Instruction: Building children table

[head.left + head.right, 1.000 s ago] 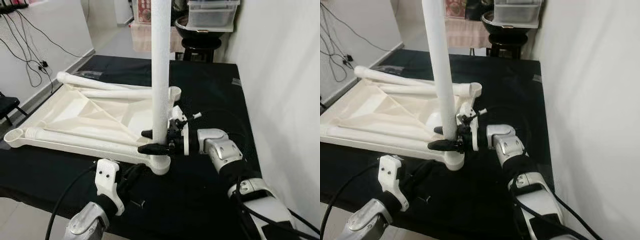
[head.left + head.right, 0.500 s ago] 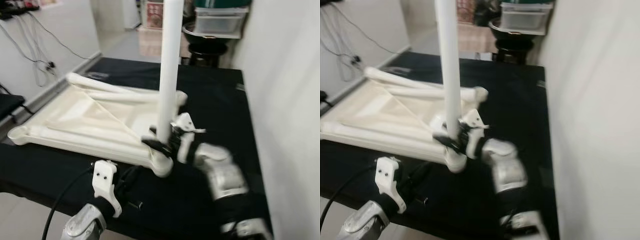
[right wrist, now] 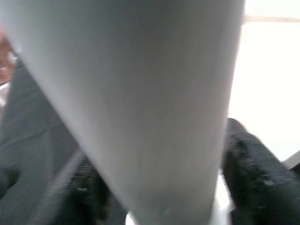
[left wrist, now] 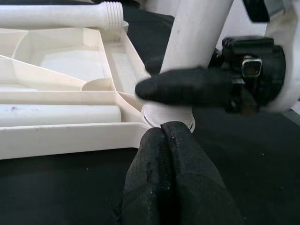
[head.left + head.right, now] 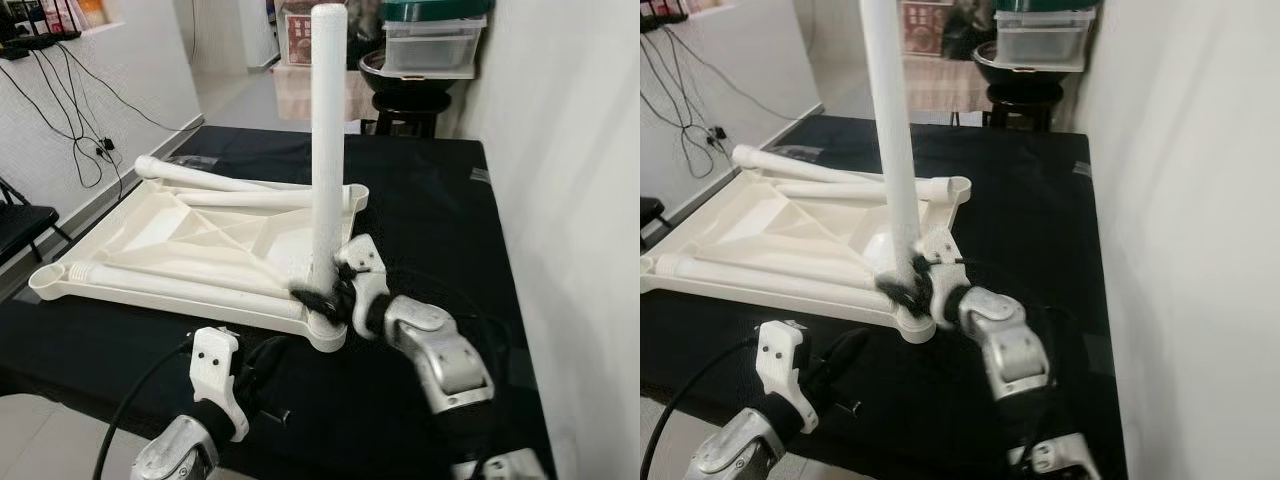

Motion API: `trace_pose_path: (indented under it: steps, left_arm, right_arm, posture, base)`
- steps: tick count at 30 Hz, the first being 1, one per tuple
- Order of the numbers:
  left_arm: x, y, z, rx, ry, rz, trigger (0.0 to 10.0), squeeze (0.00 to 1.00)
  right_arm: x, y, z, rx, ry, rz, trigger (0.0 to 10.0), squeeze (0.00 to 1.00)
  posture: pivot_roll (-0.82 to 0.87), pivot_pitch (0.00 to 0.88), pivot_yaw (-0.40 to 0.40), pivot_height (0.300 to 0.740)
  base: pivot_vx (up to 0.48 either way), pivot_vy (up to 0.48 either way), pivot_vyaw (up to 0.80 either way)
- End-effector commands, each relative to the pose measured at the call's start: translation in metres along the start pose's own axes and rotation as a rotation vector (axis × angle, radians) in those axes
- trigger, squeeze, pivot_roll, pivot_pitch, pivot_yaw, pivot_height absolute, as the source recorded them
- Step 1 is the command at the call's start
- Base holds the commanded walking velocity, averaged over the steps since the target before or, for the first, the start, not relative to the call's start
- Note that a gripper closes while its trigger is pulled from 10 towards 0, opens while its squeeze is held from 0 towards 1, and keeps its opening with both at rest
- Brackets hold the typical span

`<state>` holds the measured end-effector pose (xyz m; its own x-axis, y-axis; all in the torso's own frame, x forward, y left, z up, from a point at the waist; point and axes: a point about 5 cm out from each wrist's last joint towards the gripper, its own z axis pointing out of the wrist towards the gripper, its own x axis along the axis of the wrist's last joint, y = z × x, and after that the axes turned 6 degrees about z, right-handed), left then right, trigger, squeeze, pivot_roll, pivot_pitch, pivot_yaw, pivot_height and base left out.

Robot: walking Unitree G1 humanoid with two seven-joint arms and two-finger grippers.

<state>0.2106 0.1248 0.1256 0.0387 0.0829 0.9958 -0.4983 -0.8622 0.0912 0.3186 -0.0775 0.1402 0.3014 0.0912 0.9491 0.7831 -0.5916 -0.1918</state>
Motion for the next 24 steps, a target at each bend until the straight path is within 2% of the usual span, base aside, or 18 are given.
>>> trace_pose_path:
  steps: [1,2,3,4,6,9,15,16,17,24]
  left_arm:
    - [-0.003,-0.002,0.0,-0.001,-0.016,0.003,10.0,0.0]
    - [-0.003,-0.002,0.0,-0.001,-0.016,0.003,10.0,0.0]
    - [-0.003,-0.002,0.0,-0.002,-0.015,0.002,10.0,0.0]
    - [-0.003,-0.001,0.001,-0.003,-0.015,0.001,10.0,0.0]
    - [-0.003,-0.001,0.001,-0.003,-0.013,-0.001,10.0,0.0]
    - [-0.003,-0.001,0.001,-0.002,-0.012,-0.001,10.0,0.0]
    - [-0.002,-0.001,0.001,-0.003,-0.012,-0.001,10.0,0.0]
    - [-0.003,-0.001,0.001,-0.004,-0.013,-0.001,10.0,0.0]
    - [-0.003,0.0,0.001,-0.006,-0.013,-0.001,10.0,0.0]
    - [-0.002,0.001,0.001,-0.009,-0.011,-0.006,10.0,0.0]
  right_arm:
    - [0.013,-0.011,0.005,0.186,0.034,-0.053,10.0,0.87]
    - [0.013,-0.011,0.005,0.186,0.034,-0.053,10.0,0.87]
    - [0.016,-0.011,0.004,0.251,0.044,-0.095,10.0,0.87]
    - [0.021,-0.008,0.003,0.344,0.049,-0.117,10.0,0.0]
    - [0.03,0.0,0.005,0.409,0.048,-0.132,10.0,0.0]
    - [0.037,0.009,0.015,0.417,0.053,-0.077,10.0,0.0]
    - [0.036,0.012,0.021,0.42,0.038,-0.054,10.0,0.0]
    - [0.033,0.013,0.024,0.424,0.017,-0.046,4.3,0.0]
    - [0.03,0.013,0.023,0.446,0.007,-0.029,0.0,0.0]
    - [0.02,0.022,0.015,0.457,-0.005,-0.004,0.0,0.0]
  posture:
    - [0.03,0.026,0.019,0.74]
    - [0.03,0.026,0.019,0.74]
    - [0.03,0.026,0.019,0.74]
    - [0.03,0.025,0.017,0.74]
    - [0.03,0.028,0.016,0.74]
    - [0.03,0.029,0.019,0.74]
    - [0.04,0.028,0.019,0.74]
    - [0.04,0.03,0.016,0.74]
    - [0.05,0.035,0.015,0.74]
    - [0.04,0.047,0.014,0.74]
  base:
    - [0.0,0.0,0.0]
    - [0.0,0.0,0.0]
    - [0.0,0.0,0.0]
    - [0.0,0.0,0.0]
    - [0.0,0.0,0.0]
    - [0.0,0.0,0.0]
    - [0.0,0.0,0.0]
    - [0.0,0.0,0.0]
    - [0.0,0.0,0.0]
    - [0.0,0.0,0.0]
